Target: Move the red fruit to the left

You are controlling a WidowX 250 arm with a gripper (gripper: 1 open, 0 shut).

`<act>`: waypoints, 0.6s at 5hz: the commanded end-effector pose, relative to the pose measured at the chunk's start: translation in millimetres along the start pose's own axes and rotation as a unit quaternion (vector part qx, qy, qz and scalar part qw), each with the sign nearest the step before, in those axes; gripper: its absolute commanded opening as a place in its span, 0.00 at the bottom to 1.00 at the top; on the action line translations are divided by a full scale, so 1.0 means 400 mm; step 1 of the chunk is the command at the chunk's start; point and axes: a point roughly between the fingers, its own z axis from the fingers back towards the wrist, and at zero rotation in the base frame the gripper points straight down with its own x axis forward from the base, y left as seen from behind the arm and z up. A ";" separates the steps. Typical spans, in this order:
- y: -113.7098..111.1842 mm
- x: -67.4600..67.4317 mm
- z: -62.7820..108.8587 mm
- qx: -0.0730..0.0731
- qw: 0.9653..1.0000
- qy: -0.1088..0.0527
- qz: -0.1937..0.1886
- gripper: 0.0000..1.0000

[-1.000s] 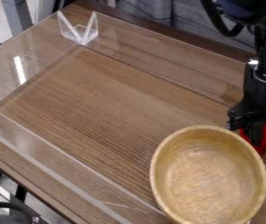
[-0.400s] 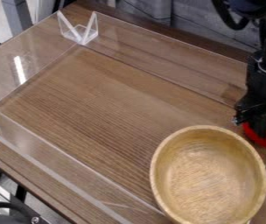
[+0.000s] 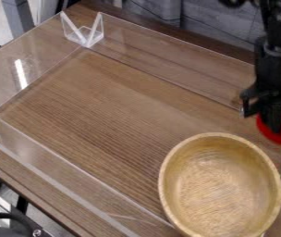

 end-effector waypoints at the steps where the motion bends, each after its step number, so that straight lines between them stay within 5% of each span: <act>1: -0.044 0.002 0.134 -0.056 0.998 0.005 -0.020 0.00; 3: -0.021 0.042 0.315 -0.094 0.995 0.028 -0.005 0.00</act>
